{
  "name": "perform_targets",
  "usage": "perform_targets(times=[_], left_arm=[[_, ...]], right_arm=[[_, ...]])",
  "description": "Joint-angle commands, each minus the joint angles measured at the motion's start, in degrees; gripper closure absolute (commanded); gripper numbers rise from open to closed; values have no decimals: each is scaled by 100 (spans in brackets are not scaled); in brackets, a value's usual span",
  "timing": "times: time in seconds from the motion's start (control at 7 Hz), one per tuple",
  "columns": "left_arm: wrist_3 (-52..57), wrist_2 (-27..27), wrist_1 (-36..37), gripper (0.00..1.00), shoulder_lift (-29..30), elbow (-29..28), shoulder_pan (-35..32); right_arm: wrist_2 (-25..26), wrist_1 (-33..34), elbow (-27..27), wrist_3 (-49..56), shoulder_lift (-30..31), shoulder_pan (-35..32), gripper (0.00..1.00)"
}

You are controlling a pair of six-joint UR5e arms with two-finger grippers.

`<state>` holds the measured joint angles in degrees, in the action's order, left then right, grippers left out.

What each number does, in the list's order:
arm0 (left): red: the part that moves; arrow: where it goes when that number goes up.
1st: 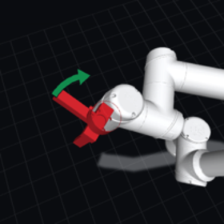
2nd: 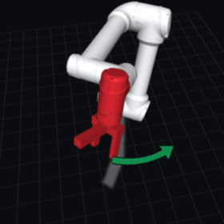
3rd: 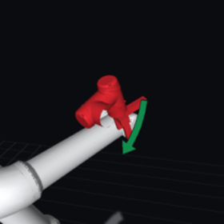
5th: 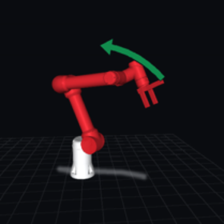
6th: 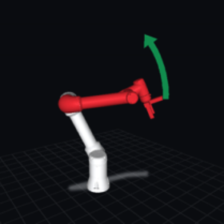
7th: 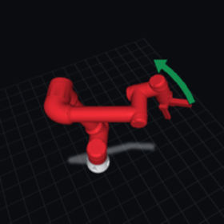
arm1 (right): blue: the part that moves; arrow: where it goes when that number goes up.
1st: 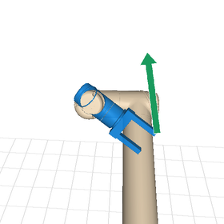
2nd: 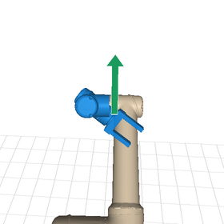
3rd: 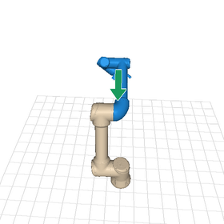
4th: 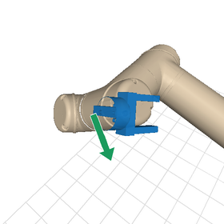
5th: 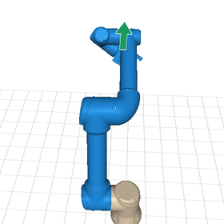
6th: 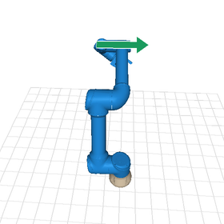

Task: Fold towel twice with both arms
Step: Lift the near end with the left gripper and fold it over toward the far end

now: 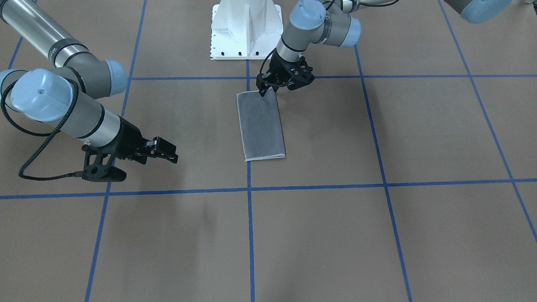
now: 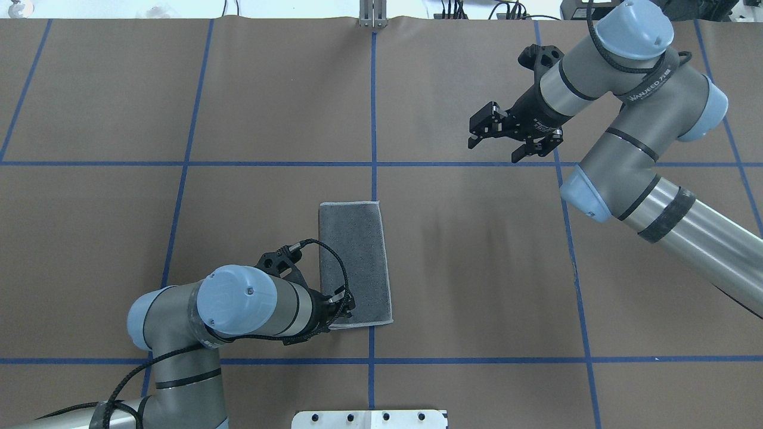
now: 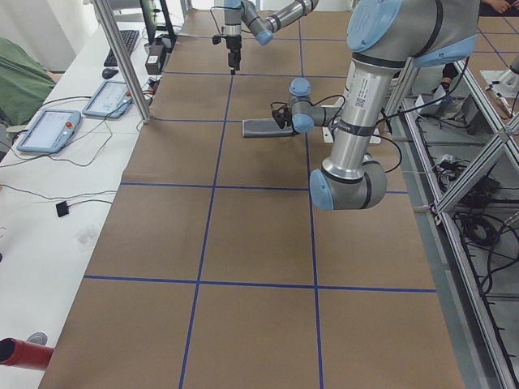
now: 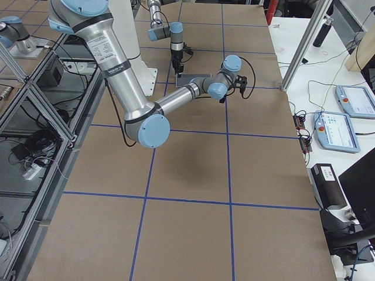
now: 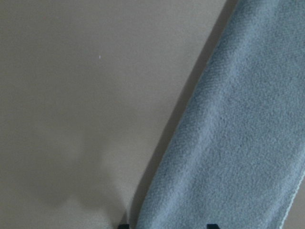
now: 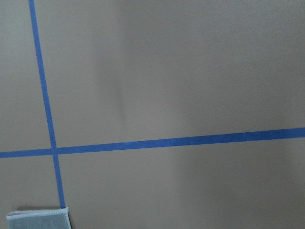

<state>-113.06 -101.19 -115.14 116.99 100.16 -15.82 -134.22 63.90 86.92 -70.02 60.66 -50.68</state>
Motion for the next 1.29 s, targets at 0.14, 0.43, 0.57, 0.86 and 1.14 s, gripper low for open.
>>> perform_targets(times=[0.14, 0.43, 0.57, 0.86, 1.14], left_arm=[[-58, 12, 26, 100, -19, 83, 9], [-59, -6, 53, 100, 17, 293, -61], [-59, -6, 70, 100, 51, 338, -122], [29, -41, 70, 100, 174, 286, -664], [38, -59, 44, 100, 611, -238, -1167]], right_arm=[[1, 0, 0, -12, 7, 6, 0], [1, -9, 0, -38, -19, 32, 0], [1, -17, 0, -38, -28, 41, 0], [1, -26, 17, -38, -37, 58, 0], [10, -26, 17, -38, -28, 85, 0]])
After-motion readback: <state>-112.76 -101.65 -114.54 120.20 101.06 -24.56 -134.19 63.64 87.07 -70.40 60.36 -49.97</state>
